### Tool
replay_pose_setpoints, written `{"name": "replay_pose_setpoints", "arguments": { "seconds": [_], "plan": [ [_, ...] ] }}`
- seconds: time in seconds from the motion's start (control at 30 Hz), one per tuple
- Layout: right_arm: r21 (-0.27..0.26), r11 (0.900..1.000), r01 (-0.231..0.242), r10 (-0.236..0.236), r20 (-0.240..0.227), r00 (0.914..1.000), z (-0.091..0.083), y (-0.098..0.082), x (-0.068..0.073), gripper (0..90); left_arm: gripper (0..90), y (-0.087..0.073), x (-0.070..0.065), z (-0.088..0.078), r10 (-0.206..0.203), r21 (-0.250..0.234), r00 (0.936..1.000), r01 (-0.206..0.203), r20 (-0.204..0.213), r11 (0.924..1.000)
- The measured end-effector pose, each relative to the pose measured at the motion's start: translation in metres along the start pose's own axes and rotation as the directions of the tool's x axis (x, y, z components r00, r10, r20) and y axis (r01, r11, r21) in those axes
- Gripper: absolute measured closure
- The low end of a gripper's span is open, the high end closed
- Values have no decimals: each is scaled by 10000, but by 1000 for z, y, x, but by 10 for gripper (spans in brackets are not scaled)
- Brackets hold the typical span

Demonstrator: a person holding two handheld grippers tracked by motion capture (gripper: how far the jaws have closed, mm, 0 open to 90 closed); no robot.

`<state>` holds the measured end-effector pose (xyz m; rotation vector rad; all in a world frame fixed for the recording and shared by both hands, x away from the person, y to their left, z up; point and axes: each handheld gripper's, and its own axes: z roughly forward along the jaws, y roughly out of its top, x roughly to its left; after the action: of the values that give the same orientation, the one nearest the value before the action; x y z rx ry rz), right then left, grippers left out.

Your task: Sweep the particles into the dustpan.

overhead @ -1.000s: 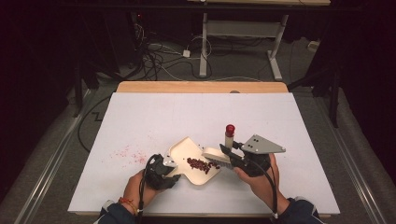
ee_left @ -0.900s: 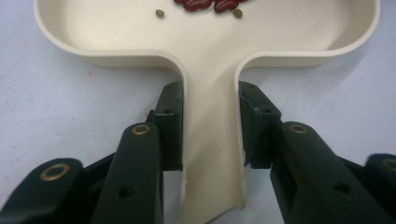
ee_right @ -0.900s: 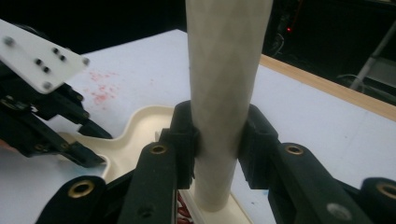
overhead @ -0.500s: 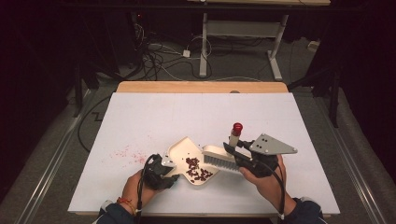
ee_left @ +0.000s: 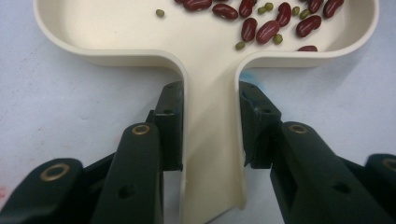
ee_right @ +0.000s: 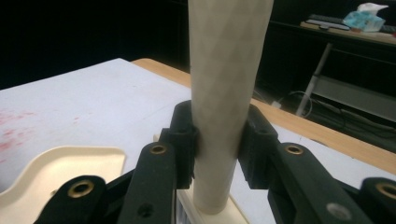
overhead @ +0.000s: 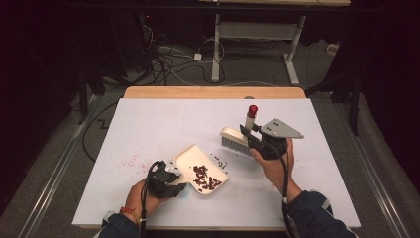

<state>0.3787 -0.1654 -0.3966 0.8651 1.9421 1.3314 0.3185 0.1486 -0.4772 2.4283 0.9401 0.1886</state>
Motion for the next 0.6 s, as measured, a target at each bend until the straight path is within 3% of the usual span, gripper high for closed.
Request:
{"name": "replay_pose_setpoints", "arguments": {
  "seconds": [0.07,0.13,0.17,0.3,0.37,0.47,0.5,0.53,0.6],
  "plan": [
    [-3,10000,4,-4,144,9999,12,-2,4,704,635,-1,2,-1,-27,5,10000,27,14,10000],
    [109,9999,55,-56,30,10000,21,-3,11,704,635,-1,3,-1,-57,-12,10000,57,1,10000],
    [186,9995,248,-243,-251,9994,23,-4,19,704,635,-2,3,-1,-75,-22,10000,75,-22,10000],
    [282,9976,639,-618,-679,9958,20,-3,33,704,634,-2,4,-1,-59,-12,10000,59,-55,10000],
    [312,9988,380,-335,-1346,9903,15,-2,40,704,634,-2,4,-1,-45,-6,10000,45,-73,10000],
    [351,9990,287,-227,-1592,9870,12,-1,45,704,635,-1,4,-1,-43,-4,10000,43,-75,10000],
    [296,9991,291,-228,-1926,9810,9,0,51,704,635,-1,4,-1,-39,-10,10000,39,-71,10000],
    [296,9991,291,-228,-1926,9810,9,0,51,704,635,-1,3,-1,-45,-13,10000,45,-72,10000],
    [230,9987,452,-385,-2362,9709,6,1,61,704,635,-1,3,-1,13,40,10000,-13,-85,10000]
  ]
}}
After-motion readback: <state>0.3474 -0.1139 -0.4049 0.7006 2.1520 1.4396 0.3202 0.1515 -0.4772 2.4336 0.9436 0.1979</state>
